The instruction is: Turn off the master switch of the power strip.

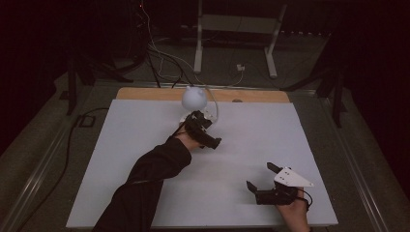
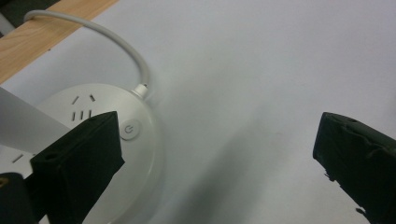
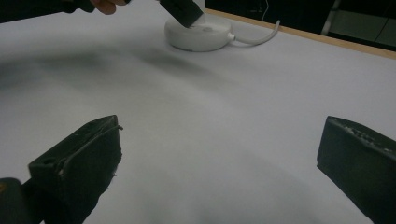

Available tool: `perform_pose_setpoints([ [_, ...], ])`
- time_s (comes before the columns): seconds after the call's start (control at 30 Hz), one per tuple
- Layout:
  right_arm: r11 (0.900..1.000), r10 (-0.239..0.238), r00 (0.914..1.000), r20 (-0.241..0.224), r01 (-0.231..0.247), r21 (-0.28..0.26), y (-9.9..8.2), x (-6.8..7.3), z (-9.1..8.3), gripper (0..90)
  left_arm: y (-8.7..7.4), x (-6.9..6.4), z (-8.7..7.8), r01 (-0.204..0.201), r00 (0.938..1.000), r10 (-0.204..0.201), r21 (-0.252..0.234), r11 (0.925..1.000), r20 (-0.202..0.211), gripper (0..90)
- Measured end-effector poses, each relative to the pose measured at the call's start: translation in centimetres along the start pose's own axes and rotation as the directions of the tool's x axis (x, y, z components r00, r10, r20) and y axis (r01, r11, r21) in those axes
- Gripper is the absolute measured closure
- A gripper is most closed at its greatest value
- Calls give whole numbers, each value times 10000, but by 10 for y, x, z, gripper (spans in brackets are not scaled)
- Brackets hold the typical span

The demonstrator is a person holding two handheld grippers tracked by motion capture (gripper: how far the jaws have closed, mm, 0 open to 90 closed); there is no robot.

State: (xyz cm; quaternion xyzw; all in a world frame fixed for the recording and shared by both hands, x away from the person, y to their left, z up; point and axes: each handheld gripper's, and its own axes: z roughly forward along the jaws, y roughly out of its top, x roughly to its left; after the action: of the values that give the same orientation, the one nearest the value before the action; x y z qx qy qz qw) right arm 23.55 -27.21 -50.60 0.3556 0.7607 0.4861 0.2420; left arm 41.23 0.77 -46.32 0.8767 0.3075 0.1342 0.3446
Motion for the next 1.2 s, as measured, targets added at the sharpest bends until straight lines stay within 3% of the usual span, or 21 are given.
perform_pose_setpoints([
  [0.2, 10000, -21, 10000, 0, 21, -2, 0, 1, 0, 0, -1, 1, -6, 82, 9941, -83, 15, 10000, 1086, 3],
  [0.3, 10000, -25, 10000, 2, 25, -7, 0, 0, 0, 0, -3, 1, -9, -98, 9913, 93, 26, 9999, 1314, 3],
  [0.53, 10000, -65, 10000, -14, 65, 14, 0, 1, 1, 0, -8, 4, -24, -11, 9817, 82, -373, 9993, 1904, 3],
  [0.77, 10000, -77, 10000, -19, 77, 21, 0, 2, 1, 0, -17, 9, -40, -69, 9810, 135, -349, 9994, 1935, 3],
  [1.2, 9997, -229, 9997, 5, 229, 116, 0, 4, 2, 0, -45, 15, -71, -34, 9865, 73, -244, 9997, 1638, 4],
])
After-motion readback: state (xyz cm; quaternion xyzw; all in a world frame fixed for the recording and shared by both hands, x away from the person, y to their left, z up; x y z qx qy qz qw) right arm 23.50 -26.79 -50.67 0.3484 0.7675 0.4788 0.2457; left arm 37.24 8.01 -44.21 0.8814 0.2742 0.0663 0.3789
